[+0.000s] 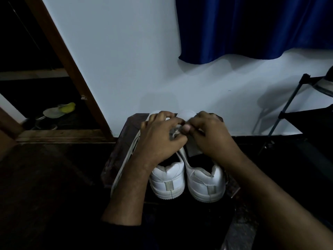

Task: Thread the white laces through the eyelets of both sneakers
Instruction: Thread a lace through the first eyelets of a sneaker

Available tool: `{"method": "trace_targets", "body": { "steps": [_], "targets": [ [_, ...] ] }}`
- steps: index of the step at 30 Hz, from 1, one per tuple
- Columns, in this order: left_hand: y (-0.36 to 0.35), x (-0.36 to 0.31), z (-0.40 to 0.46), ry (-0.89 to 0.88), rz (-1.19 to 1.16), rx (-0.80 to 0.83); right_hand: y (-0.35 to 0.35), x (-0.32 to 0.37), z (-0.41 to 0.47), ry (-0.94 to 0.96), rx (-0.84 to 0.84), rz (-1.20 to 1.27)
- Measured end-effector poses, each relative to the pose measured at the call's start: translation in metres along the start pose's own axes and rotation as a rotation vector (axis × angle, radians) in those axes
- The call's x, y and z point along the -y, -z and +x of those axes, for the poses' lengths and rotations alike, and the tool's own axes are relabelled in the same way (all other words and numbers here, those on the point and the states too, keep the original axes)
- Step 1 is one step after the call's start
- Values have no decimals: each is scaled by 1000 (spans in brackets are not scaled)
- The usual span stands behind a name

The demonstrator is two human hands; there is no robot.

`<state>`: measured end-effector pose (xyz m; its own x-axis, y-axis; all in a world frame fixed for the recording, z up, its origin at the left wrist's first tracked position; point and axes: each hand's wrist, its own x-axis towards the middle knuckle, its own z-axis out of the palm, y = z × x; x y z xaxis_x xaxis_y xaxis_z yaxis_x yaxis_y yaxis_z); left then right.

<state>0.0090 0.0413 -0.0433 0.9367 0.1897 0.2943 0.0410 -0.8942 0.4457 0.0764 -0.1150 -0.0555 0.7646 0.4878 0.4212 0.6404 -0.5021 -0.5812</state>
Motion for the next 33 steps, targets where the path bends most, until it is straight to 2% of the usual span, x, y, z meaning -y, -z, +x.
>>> {"method": "trace_targets", "body": {
  "steps": [3, 4, 5, 6, 9, 11, 13, 16, 18, 20, 21, 25, 27, 30, 33],
  "targets": [
    [1, -1, 0, -2, -6, -5, 11, 13, 1, -200, -148, 786],
    [1, -1, 0, 0, -13, -2, 15, 12, 2, -281, -208, 914],
    [1, -1, -1, 3, -20, 0, 17, 8, 2, -330, -248, 925],
    [2, -2, -1, 4, -26, 2, 19, 3, 1, -341, -258, 840],
    [1, -2, -1, -9, -28, -10, 14, -15, 1, -257, -133, 256],
    [0, -1, -1, -16, -24, -27, 5, -18, -1, -208, -92, 50],
    [0, 0, -1, -10, -25, -36, 4, -12, -1, -171, -145, -21],
    [1, 0, 0, 16, -26, -11, 16, -2, 0, 6, -250, -93],
    [0, 0, 1, 46, -49, 0, 18, 4, -2, 66, -135, -114],
    [0, -1, 1, 82, -90, -4, 12, 6, -4, 51, 16, -205],
    [1, -2, 0, 99, -107, -6, 10, 3, -4, 28, 33, -218],
    [3, -5, 0, 110, -132, 1, 27, -8, 2, -218, -79, -157],
    [4, -7, -1, 95, -123, 16, 26, -9, 1, -237, -64, -161],
    [4, -10, -2, 77, -72, 51, 17, -1, -1, -108, -71, -245],
    [3, -12, -1, 91, -35, 37, 12, 0, 1, 50, 26, -382]
  ]
}}
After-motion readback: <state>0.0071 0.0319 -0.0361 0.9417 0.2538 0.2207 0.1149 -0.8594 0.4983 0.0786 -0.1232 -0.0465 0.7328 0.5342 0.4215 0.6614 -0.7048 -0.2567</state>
